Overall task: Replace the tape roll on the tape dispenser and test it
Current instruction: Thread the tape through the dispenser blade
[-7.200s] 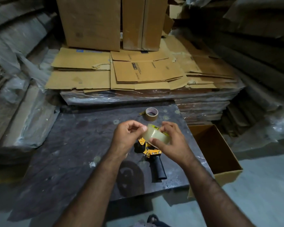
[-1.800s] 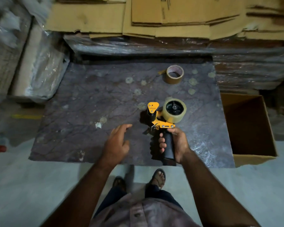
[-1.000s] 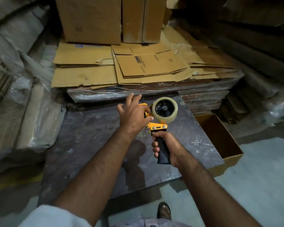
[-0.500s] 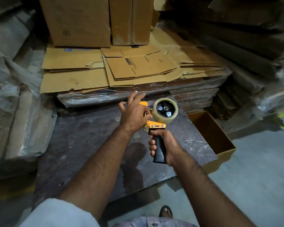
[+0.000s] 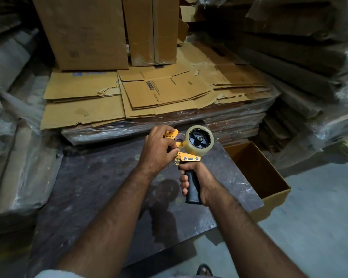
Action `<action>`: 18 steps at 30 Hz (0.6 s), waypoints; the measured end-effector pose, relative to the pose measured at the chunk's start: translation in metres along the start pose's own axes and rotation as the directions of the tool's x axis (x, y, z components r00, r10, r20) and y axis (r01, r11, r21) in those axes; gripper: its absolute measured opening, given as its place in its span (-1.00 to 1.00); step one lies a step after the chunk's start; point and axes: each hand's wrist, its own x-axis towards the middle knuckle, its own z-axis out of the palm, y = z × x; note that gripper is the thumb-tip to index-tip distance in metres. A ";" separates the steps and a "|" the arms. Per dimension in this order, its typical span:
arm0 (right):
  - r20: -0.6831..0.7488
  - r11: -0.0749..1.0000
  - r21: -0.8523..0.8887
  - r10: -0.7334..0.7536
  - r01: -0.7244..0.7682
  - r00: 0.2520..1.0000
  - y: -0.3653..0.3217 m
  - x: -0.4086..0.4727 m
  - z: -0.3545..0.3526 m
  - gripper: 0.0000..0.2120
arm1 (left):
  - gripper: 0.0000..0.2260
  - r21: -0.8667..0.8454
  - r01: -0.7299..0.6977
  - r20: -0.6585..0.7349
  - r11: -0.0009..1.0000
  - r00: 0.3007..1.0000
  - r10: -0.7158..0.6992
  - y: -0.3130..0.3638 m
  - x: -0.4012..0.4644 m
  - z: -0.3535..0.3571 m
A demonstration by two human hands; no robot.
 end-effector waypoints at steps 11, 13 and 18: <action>0.015 0.999 0.031 0.024 -0.025 1.000 -0.031 0.007 -0.027 -0.80 | -0.87 -0.083 0.148 0.034 0.986 0.989 -0.146 -0.014 -0.006 -0.006; 0.021 0.999 0.034 0.029 -0.029 0.999 -0.033 0.005 -0.030 -0.79 | -0.86 -0.092 0.168 0.029 0.981 0.986 -0.166 -0.012 -0.006 -0.006; 0.041 0.998 0.030 0.051 -0.053 0.998 -0.030 0.001 -0.036 -0.79 | -0.91 -0.050 0.150 0.077 0.987 0.986 -0.146 -0.014 -0.005 -0.008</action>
